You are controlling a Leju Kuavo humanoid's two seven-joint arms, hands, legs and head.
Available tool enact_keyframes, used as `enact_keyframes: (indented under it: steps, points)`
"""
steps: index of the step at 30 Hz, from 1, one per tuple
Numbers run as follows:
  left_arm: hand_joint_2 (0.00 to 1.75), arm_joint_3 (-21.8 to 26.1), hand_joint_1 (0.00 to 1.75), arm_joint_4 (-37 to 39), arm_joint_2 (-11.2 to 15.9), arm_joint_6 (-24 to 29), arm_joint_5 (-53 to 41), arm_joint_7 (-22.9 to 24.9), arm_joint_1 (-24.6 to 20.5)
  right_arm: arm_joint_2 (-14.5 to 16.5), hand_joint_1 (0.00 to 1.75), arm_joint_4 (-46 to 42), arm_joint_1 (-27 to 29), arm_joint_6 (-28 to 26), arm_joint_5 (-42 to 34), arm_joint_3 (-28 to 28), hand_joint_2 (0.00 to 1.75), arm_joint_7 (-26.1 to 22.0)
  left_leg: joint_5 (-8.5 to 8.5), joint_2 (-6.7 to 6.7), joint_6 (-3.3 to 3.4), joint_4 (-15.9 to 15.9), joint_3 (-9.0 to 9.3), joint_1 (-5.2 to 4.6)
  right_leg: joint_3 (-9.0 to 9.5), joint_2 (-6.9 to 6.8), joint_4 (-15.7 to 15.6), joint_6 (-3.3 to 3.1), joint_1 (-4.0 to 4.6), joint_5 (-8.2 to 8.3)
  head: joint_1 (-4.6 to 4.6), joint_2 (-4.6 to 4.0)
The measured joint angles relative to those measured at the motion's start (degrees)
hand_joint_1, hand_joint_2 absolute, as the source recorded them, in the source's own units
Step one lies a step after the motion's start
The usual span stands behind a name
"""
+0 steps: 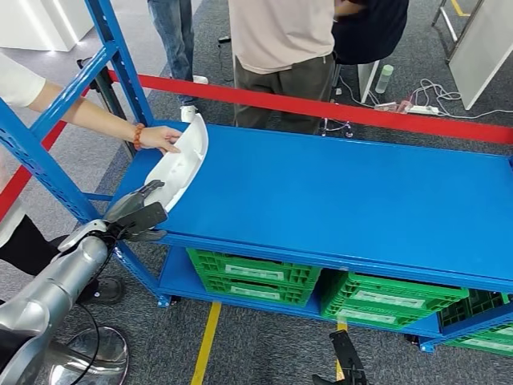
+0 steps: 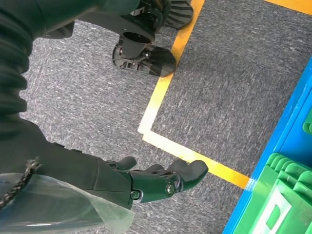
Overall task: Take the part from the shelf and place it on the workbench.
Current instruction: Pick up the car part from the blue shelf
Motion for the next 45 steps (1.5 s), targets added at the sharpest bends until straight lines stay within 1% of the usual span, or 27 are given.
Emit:
enact_keyframes:
  steps: [8,10,12,14,25,34,45]
  points:
    - [1.75,-0.1,0.0,0.1,0.0,-0.2,-0.7,0.4,-0.2,0.0,0.0,0.0,0.0,0.0,0.0,0.0,1.75,-0.1,0.0,-0.01,0.0,0.0,0.0,0.0,0.01,-0.01,0.0,0.0,0.0,0.0,0.01,0.01]
    - [1.75,-0.1,0.87,0.1,0.1,-0.3,-1.0,0.6,-0.3,0.0,0.0,0.0,0.0,0.0,-0.1,0.0,1.75,-0.1,0.0,-0.01,0.0,0.0,0.0,0.0,0.02,-0.02,0.0,0.0,0.0,0.0,0.01,0.0]
    - [0.87,-0.2,1.75,0.2,0.3,-0.3,-1.1,0.7,-0.3,-0.1,0.0,0.0,0.0,0.0,-0.1,0.0,1.75,-0.1,0.0,-0.01,0.0,0.0,0.01,0.0,0.02,-0.01,0.0,0.0,0.0,0.0,0.0,0.0]
    - [0.0,-0.2,1.75,0.3,0.4,-0.4,-1.1,0.7,-0.3,-0.1,0.0,0.0,0.0,0.0,0.0,0.0,1.75,-0.2,0.0,0.0,0.0,0.0,0.01,0.0,0.01,0.0,0.0,0.0,0.0,0.0,0.0,0.0]
    - [0.0,-0.1,1.75,0.5,1.0,0.8,-0.4,-0.9,-0.4,-0.1,0.0,0.0,0.0,0.1,0.0,0.1,1.75,-0.2,0.0,-0.01,0.0,0.0,0.01,0.0,0.03,-0.04,0.0,0.0,0.0,0.0,0.01,0.01]
    - [0.0,0.0,1.75,0.4,1.5,1.4,-0.3,-1.5,-2.5,-0.1,0.0,0.0,0.0,0.1,0.0,0.6,1.75,-0.2,0.03,-0.01,-0.01,0.0,0.06,0.0,0.08,-0.01,0.0,0.0,0.0,0.01,0.01,0.01]
    - [0.0,0.1,1.75,0.4,1.8,1.7,0.1,-2.5,-2.7,-0.1,0.0,0.0,-0.1,0.2,0.0,1.0,1.75,-0.2,0.05,-0.01,0.0,0.0,0.07,0.0,0.07,-0.03,0.0,-0.01,0.0,0.0,0.01,0.02]
